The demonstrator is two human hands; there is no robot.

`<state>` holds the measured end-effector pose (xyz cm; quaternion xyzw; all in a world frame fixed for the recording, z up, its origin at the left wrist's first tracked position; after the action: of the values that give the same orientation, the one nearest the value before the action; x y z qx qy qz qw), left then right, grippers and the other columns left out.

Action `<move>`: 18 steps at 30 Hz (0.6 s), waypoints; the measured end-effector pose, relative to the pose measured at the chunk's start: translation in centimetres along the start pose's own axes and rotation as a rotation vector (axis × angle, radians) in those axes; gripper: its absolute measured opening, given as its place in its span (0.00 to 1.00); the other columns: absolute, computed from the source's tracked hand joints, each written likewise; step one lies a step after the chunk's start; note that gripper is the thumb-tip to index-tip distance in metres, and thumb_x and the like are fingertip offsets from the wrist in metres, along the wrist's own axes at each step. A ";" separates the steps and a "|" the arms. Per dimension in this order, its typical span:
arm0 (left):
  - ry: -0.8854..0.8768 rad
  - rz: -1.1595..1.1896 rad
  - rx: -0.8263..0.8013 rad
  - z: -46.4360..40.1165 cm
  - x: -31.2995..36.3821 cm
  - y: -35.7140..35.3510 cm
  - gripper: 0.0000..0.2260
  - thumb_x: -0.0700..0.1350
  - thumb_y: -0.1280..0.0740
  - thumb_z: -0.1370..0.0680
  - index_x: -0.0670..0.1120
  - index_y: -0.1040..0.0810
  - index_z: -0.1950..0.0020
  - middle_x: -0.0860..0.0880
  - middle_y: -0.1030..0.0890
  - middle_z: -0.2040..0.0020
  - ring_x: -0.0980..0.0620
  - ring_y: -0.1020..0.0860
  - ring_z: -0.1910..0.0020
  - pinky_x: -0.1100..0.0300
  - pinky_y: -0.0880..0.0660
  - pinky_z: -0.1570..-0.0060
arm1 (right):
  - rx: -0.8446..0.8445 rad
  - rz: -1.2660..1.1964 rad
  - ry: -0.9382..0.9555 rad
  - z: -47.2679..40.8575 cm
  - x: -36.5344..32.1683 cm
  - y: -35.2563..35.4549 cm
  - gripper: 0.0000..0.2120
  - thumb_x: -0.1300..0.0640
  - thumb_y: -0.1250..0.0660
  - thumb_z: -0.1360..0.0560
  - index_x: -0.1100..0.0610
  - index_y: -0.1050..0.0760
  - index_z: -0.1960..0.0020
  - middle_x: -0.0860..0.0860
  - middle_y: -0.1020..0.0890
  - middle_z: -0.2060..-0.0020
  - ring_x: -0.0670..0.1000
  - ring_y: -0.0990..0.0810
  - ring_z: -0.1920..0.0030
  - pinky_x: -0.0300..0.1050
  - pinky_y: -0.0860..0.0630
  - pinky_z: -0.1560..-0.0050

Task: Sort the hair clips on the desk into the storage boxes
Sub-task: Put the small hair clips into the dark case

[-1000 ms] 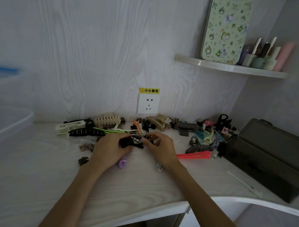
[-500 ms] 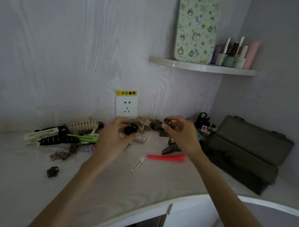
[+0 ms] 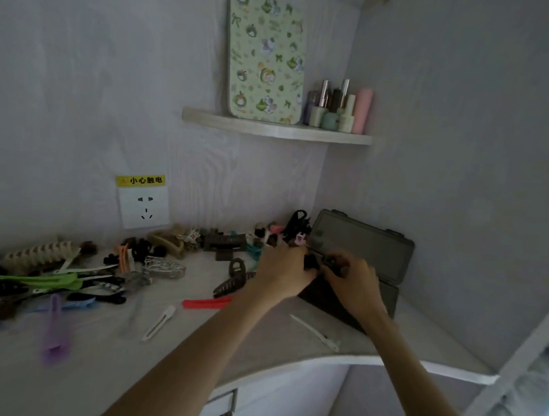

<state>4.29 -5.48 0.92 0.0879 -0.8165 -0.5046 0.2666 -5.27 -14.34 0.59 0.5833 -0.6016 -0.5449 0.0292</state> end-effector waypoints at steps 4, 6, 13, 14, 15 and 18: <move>0.105 -0.058 0.015 -0.3 -3.2 1.4 0.13 0.53 0.36 0.25 0.48 0.21 0.46 0.48 0.18 0.51 0.48 0.20 0.51 0.58 0.28 0.59 | -0.085 -0.021 0.075 -2.3 -1.2 -2.5 0.14 0.55 0.30 0.28 0.52 0.22 0.42 0.50 0.17 0.48 0.50 0.20 0.48 0.40 0.25 0.51; 0.164 -0.050 0.038 -0.4 -4.9 2.4 0.15 0.53 0.34 0.26 0.49 0.21 0.43 0.48 0.18 0.49 0.48 0.20 0.49 0.58 0.27 0.56 | -0.163 0.000 0.105 -3.3 -1.7 -4.0 0.15 0.55 0.30 0.28 0.50 0.23 0.42 0.49 0.18 0.46 0.49 0.20 0.47 0.40 0.25 0.50; 0.208 0.133 0.023 -0.7 -6.9 3.0 0.19 0.54 0.30 0.28 0.50 0.24 0.38 0.52 0.18 0.44 0.52 0.21 0.45 0.58 0.25 0.50 | -0.282 -0.016 0.128 -5.3 -2.2 -6.0 0.15 0.56 0.30 0.28 0.50 0.22 0.41 0.50 0.17 0.47 0.48 0.20 0.47 0.38 0.27 0.50; 0.193 0.159 0.009 -0.6 -6.8 2.9 0.19 0.53 0.31 0.27 0.50 0.24 0.37 0.51 0.19 0.43 0.52 0.21 0.45 0.57 0.24 0.49 | -0.275 -0.002 0.124 -5.3 -2.0 -5.8 0.15 0.56 0.30 0.28 0.51 0.22 0.41 0.50 0.17 0.46 0.49 0.20 0.46 0.37 0.27 0.50; 0.170 0.176 0.003 -0.3 -6.6 2.9 0.19 0.53 0.32 0.26 0.50 0.24 0.37 0.51 0.19 0.42 0.52 0.21 0.44 0.57 0.24 0.48 | -0.253 0.009 0.129 -5.2 -2.0 -5.5 0.15 0.57 0.31 0.27 0.51 0.22 0.41 0.50 0.18 0.46 0.49 0.20 0.46 0.37 0.28 0.50; 0.125 0.187 0.052 1.8 -6.7 4.4 0.16 0.53 0.35 0.24 0.53 0.25 0.36 0.52 0.20 0.41 0.53 0.23 0.42 0.57 0.25 0.47 | -0.087 -0.020 0.162 -4.6 -2.9 -4.3 0.12 0.61 0.32 0.27 0.55 0.21 0.43 0.52 0.18 0.47 0.50 0.20 0.47 0.35 0.28 0.51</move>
<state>9.59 0.80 1.83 0.0494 -0.8157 -0.4498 0.3604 1.58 -13.84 1.25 0.6295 -0.5674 -0.5217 0.0977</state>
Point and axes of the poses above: each hand's wrist, its own z-axis away from the middle knuckle, its own y-axis out of the back of the hand, x = y × z, the point moved 8 cm from there along -z, towards the middle knuckle
